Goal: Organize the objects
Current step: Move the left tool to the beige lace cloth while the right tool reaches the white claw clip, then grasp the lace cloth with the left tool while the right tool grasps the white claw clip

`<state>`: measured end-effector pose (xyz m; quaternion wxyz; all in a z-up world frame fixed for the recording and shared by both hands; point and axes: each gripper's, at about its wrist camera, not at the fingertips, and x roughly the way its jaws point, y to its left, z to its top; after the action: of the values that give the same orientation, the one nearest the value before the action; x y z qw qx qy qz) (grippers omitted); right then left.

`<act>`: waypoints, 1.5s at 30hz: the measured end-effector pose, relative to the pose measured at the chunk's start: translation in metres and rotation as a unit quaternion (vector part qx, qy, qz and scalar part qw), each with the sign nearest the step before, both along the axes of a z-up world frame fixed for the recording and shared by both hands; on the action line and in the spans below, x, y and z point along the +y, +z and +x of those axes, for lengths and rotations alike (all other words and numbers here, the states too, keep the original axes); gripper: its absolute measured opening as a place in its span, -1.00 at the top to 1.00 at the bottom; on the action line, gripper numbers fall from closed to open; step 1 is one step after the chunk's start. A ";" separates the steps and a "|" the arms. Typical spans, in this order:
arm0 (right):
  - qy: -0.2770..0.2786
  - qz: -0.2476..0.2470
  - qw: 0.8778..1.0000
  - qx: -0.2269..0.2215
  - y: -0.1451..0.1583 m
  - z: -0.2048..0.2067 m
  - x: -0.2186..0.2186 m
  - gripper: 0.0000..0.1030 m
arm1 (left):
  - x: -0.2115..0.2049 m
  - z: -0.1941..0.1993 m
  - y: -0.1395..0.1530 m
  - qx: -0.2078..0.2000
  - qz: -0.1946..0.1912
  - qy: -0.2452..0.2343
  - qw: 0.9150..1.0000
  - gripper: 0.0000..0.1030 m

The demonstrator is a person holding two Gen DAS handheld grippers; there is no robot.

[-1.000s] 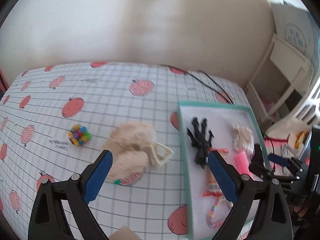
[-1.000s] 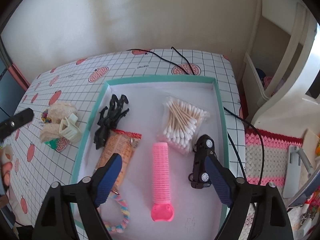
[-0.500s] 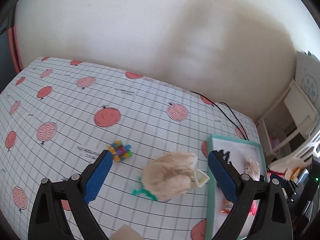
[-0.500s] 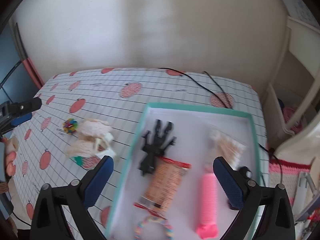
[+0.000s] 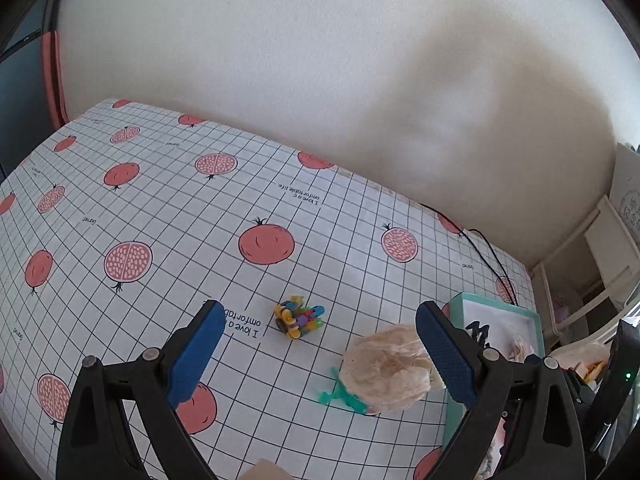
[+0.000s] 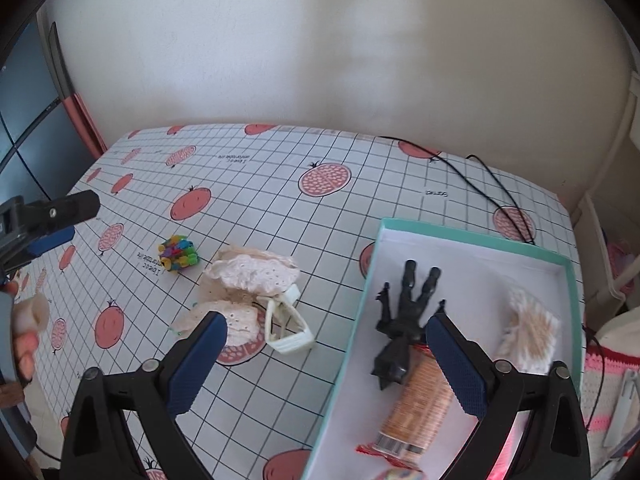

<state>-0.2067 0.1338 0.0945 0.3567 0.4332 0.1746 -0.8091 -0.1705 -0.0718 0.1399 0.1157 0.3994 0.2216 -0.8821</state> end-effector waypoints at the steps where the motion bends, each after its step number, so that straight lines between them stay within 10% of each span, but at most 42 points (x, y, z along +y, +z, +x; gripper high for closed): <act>1: 0.001 0.003 1.000 -0.002 -0.003 0.000 -0.002 -0.96 | 0.000 -0.001 -0.003 -0.003 0.003 0.000 1.000 -0.87; 26: 0.018 0.043 0.999 -0.019 -0.042 0.000 -0.021 -0.26 | 0.052 -0.034 -0.060 -0.081 0.053 -0.079 0.992 -0.87; 45: 0.022 0.030 0.998 -0.045 -0.052 -0.004 -0.023 0.28 | 0.081 -0.053 -0.079 -0.096 0.016 -0.109 0.989 -0.77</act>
<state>-0.2109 0.1105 0.0427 0.3691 0.4756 0.1922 -0.7750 -0.2235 0.0089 0.0606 0.0334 0.5057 0.1791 -0.8433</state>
